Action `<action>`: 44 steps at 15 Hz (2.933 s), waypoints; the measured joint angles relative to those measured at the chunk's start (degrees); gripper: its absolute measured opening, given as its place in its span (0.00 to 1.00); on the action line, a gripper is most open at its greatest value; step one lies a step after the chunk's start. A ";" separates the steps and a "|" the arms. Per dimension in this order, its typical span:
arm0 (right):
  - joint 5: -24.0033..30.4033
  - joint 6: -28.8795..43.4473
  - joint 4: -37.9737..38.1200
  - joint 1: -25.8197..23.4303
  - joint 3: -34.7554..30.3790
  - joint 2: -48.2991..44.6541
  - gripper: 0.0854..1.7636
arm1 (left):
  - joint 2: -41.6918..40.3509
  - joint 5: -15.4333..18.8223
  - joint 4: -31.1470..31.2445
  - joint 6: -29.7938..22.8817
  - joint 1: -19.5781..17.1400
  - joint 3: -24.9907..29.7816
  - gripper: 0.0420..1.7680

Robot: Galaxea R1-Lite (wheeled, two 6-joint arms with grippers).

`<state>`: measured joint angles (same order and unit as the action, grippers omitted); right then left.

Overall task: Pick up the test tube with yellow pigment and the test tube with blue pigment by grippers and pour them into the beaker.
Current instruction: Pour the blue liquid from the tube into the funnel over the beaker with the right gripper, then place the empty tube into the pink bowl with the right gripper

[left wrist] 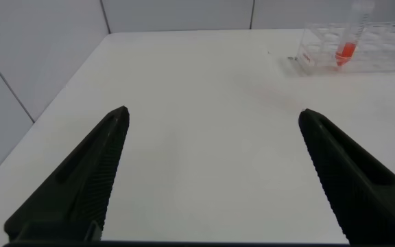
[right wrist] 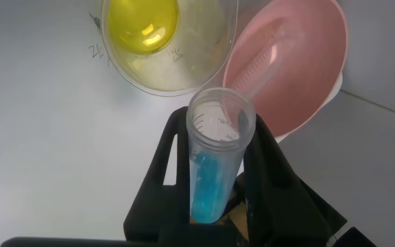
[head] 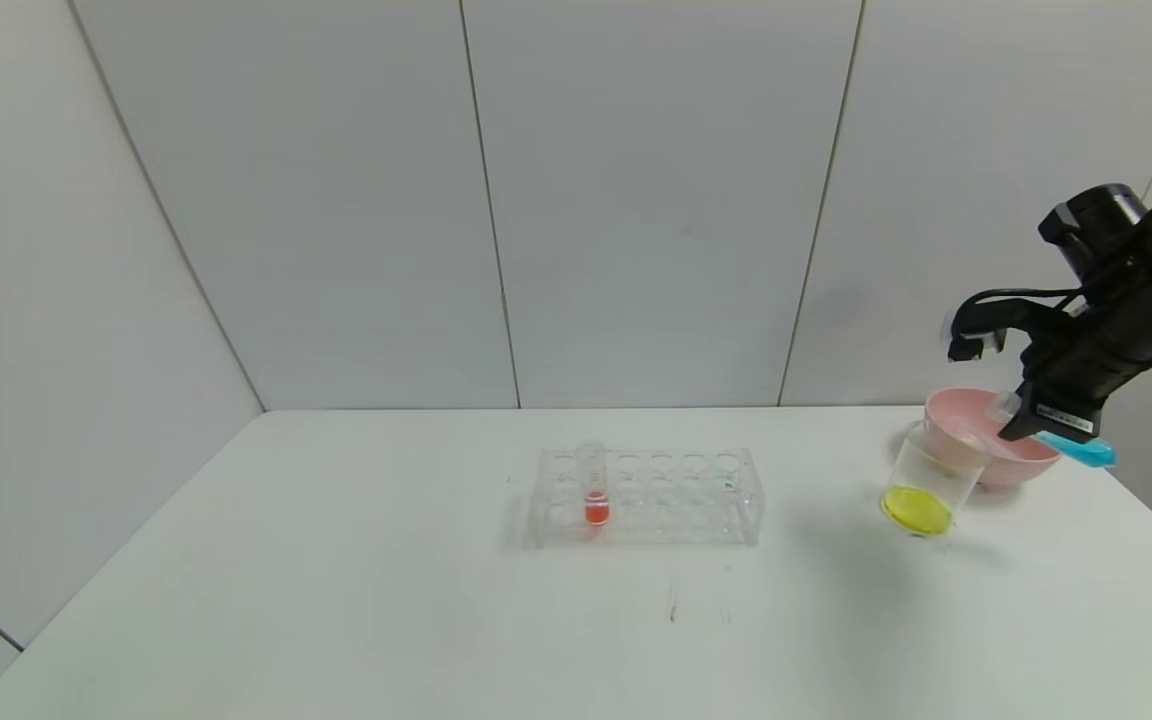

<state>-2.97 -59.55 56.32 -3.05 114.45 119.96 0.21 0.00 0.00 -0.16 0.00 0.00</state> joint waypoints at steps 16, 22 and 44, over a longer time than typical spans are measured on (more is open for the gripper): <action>-16.97 -0.85 1.01 5.35 0.16 2.40 0.25 | 0.00 0.00 0.00 0.00 0.02 0.00 1.00; -23.76 -1.97 0.90 7.31 0.16 3.39 0.25 | 0.00 0.00 0.00 0.00 0.02 0.00 1.00; -20.13 -4.25 -3.55 9.76 0.16 1.10 0.25 | 0.00 0.00 0.00 0.00 0.00 0.00 1.00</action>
<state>-23.10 -63.81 52.77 6.72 114.60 121.05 0.21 0.00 0.00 -0.16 0.00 0.00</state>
